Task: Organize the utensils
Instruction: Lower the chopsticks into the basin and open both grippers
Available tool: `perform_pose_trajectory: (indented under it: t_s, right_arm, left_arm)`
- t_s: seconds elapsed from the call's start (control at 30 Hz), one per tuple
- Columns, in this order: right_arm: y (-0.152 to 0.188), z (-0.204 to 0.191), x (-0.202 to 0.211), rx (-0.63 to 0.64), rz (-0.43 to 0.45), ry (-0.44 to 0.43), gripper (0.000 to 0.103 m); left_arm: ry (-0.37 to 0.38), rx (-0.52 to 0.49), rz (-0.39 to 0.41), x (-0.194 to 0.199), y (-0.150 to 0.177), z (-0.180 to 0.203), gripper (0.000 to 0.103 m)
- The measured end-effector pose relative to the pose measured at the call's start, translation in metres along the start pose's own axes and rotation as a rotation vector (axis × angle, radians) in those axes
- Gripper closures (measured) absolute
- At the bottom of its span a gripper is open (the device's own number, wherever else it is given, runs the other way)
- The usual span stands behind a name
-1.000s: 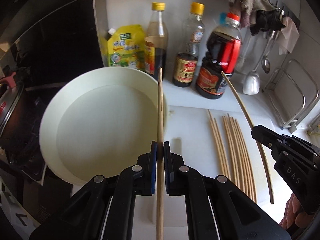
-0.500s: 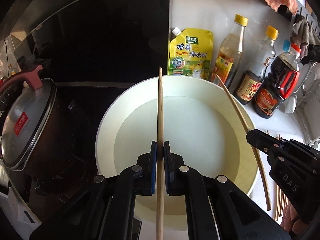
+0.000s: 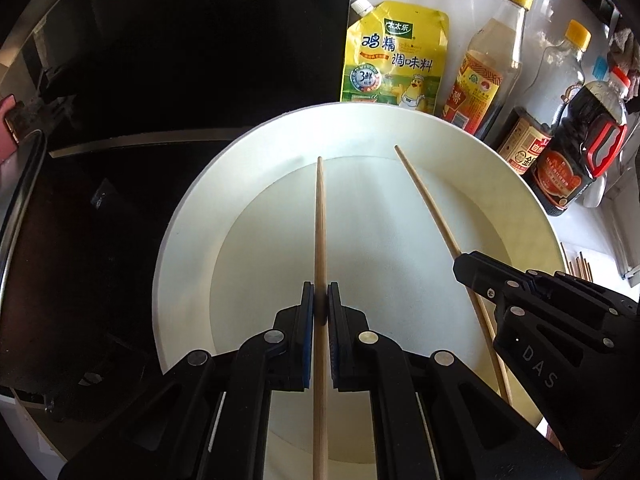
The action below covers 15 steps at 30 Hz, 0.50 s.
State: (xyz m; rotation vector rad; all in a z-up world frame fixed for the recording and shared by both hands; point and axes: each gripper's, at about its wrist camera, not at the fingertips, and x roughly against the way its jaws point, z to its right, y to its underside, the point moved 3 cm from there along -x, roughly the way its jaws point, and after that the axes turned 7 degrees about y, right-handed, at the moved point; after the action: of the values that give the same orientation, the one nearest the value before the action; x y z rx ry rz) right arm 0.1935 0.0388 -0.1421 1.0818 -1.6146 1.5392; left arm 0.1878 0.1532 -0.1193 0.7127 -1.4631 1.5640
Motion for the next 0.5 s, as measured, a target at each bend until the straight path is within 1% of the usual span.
perform_pose_trajectory:
  t_s: [0.1,0.33,0.43,0.5]
  right_arm:
    - [0.0013,0.0017,-0.0052,-0.006,-0.011,0.010,0.097]
    - [0.0012,0.0051,-0.0066,-0.006,-0.013,0.026,0.097]
    - [0.0004,0.0059,-0.0017,-0.003,0.002,0.040,0.089]
    - [-0.0003,0.0076,0.0017,-0.005,0.010,0.040,0.089]
  left_arm:
    - [0.009,0.004,-0.010,-0.0057,0.0002,-0.0008,0.095]
    - [-0.004,0.013,-0.024,-0.0088,0.0018,-0.0042,0.095]
    - [-0.011,0.021,-0.017,-0.0059,0.0010,-0.0046,0.094]
    - [-0.020,0.030,-0.018,-0.0046,0.0004,-0.0057,0.085]
